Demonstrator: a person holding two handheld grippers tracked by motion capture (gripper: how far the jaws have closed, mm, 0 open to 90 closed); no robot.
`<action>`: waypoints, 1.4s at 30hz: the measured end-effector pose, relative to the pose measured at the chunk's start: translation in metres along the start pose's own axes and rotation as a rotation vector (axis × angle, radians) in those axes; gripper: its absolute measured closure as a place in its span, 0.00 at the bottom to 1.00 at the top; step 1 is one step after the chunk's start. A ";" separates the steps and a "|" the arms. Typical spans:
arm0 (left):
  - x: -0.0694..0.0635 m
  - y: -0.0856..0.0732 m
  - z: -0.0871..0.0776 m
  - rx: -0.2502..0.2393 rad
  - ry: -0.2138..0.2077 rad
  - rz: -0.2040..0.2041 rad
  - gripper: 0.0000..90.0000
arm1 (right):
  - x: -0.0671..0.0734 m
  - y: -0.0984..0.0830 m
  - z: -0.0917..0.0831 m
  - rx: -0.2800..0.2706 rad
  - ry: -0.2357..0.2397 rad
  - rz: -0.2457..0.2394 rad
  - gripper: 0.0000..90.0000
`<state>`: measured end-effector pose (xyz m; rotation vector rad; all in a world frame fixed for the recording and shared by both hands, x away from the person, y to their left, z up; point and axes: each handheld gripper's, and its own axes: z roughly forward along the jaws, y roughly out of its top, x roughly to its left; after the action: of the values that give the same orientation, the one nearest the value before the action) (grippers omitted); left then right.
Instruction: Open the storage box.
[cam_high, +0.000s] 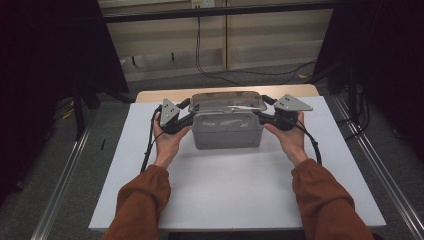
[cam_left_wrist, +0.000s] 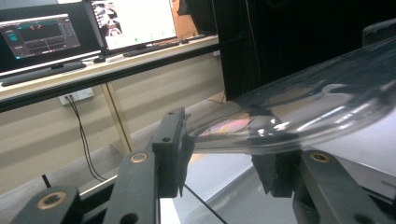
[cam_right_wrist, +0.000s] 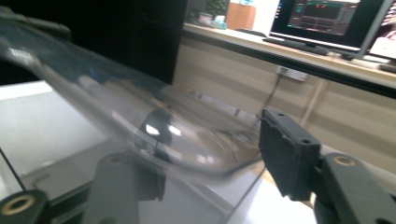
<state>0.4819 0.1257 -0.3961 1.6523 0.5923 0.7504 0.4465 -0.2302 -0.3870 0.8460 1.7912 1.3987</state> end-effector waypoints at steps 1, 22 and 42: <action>0.001 0.000 0.000 0.000 0.001 0.000 0.63 | -0.001 0.001 0.000 -0.006 0.003 0.003 0.52; 0.014 0.012 0.009 -0.035 -0.004 -0.051 0.56 | -0.011 0.014 0.006 -0.051 0.013 0.024 0.60; 0.025 0.018 0.025 -0.021 -0.001 -0.061 0.52 | -0.022 0.024 0.010 -0.066 0.017 0.048 0.65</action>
<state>0.5172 0.1239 -0.3773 1.6084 0.6291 0.7093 0.4690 -0.2384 -0.3625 0.8505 1.7377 1.4913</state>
